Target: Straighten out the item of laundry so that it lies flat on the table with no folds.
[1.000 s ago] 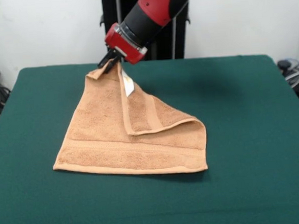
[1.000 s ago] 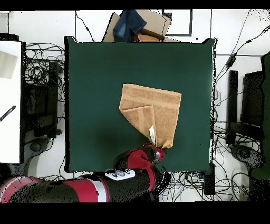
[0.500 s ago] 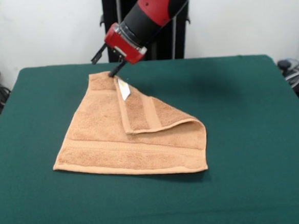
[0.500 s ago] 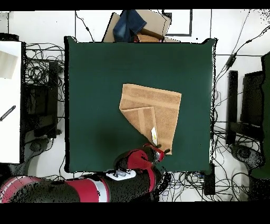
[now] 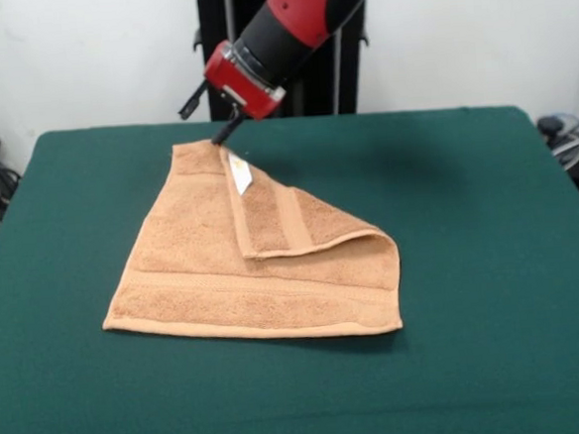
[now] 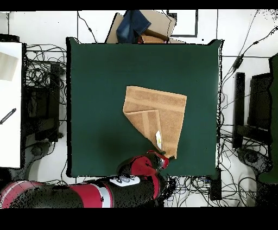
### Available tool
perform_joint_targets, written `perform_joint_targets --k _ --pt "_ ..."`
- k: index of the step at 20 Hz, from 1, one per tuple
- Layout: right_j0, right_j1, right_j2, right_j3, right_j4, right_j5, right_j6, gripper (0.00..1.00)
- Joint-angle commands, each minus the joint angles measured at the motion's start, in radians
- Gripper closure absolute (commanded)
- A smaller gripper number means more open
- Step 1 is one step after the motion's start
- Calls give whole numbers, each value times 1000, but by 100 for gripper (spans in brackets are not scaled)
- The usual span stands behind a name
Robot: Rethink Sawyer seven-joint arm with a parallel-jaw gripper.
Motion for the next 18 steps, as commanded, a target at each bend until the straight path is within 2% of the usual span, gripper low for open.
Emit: perform_joint_targets --k 1,5,12,18 --pt "-10 4 160 -23 69 -51 267 0" --pt "5 -18 132 -24 76 -8 247 0" --pt "67 -86 41 -93 90 199 162 0" --pt "123 -92 -27 -147 107 328 157 0"
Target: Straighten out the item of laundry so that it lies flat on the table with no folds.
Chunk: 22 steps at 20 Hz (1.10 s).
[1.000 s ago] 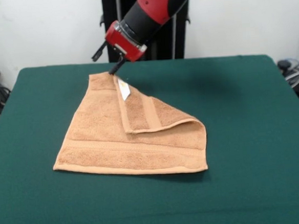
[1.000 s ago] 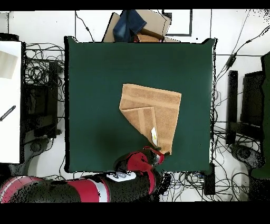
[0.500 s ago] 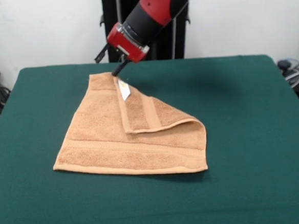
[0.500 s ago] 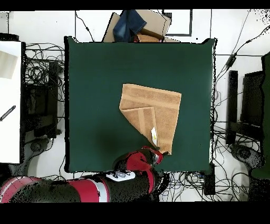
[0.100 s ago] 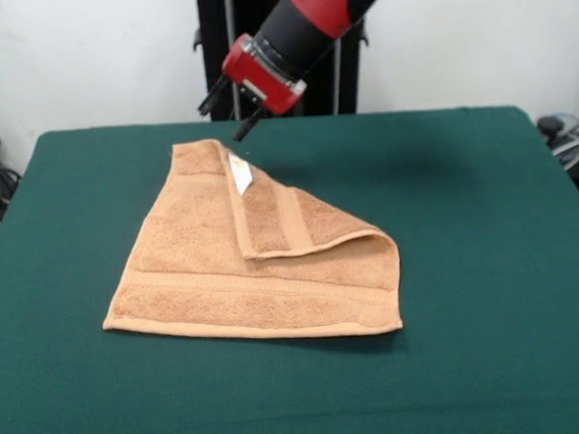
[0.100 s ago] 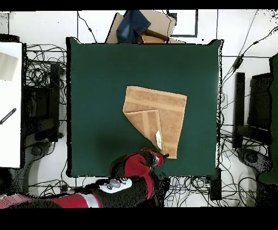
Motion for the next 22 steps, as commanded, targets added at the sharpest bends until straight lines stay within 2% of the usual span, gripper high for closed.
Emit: perform_joint_targets --k 1,2,9,22 --pt "47 -15 -9 -139 77 192 160 0" --pt "63 -19 -32 -154 78 234 161 0" --pt "80 -20 -52 -191 54 316 173 0" --pt "125 9 -93 -250 47 382 201 0"
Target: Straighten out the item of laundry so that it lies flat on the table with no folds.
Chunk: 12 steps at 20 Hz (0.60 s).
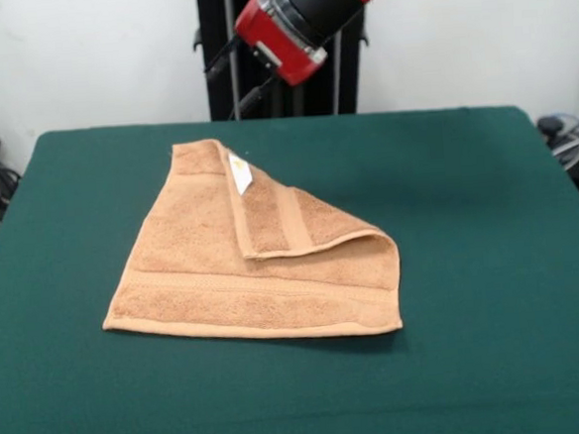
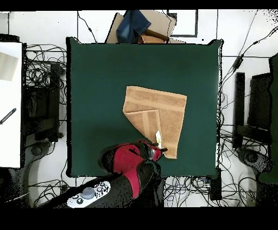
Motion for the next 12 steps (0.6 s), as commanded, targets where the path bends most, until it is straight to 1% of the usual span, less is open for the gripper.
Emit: perform_joint_targets --k 1,12 --pt "26 43 46 -128 41 125 204 0" --pt "47 62 30 -164 40 169 220 0"
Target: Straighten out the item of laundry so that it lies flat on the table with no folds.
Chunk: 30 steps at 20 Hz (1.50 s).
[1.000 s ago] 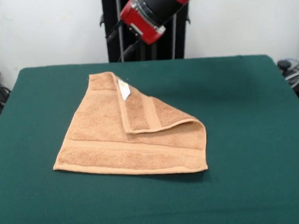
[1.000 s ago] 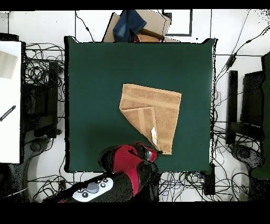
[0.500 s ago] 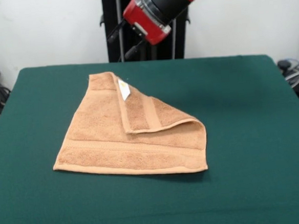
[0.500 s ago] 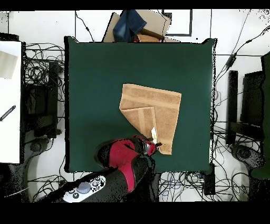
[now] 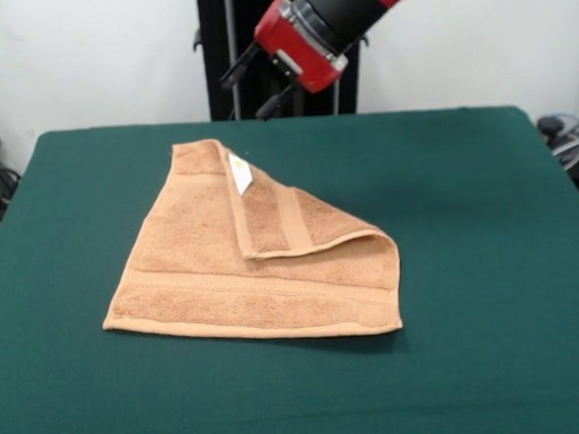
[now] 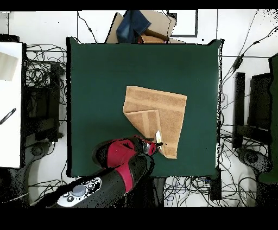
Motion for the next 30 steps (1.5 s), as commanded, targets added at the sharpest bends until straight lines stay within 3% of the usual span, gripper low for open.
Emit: perform_joint_targets --k 1,16,30 --pt "9 51 43 -111 40 118 219 0" --pt "18 50 38 -145 26 164 214 0" --pt "26 109 34 -225 42 208 238 0"
